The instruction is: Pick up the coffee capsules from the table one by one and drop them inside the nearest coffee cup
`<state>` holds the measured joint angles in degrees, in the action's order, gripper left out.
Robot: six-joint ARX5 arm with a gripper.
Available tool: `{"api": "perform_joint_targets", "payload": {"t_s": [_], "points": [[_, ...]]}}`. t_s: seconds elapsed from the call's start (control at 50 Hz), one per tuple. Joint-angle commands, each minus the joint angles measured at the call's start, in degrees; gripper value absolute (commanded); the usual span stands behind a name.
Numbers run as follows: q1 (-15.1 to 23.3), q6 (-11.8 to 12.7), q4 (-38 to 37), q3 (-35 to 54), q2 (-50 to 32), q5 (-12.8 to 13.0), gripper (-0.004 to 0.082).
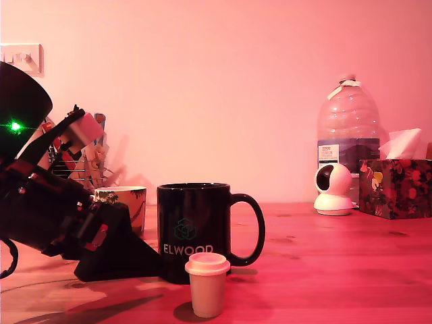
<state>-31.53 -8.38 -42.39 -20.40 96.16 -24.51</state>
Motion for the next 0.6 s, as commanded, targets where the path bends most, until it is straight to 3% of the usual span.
{"api": "perform_joint_targets", "payload": {"t_s": [0.0, 0.38, 0.4, 0.58], "points": [[0.2, 0.4, 0.7, 0.3, -0.9, 0.1, 0.0521], [0.2, -0.2, 0.8, 0.3, -1.0, -0.1, 0.0521], [0.1, -1.7, 0.8, 0.3, -1.0, -0.1, 0.0521], [-1.0, -4.1, 3.8, 0.3, -3.3, -0.1, 0.0521]]}}
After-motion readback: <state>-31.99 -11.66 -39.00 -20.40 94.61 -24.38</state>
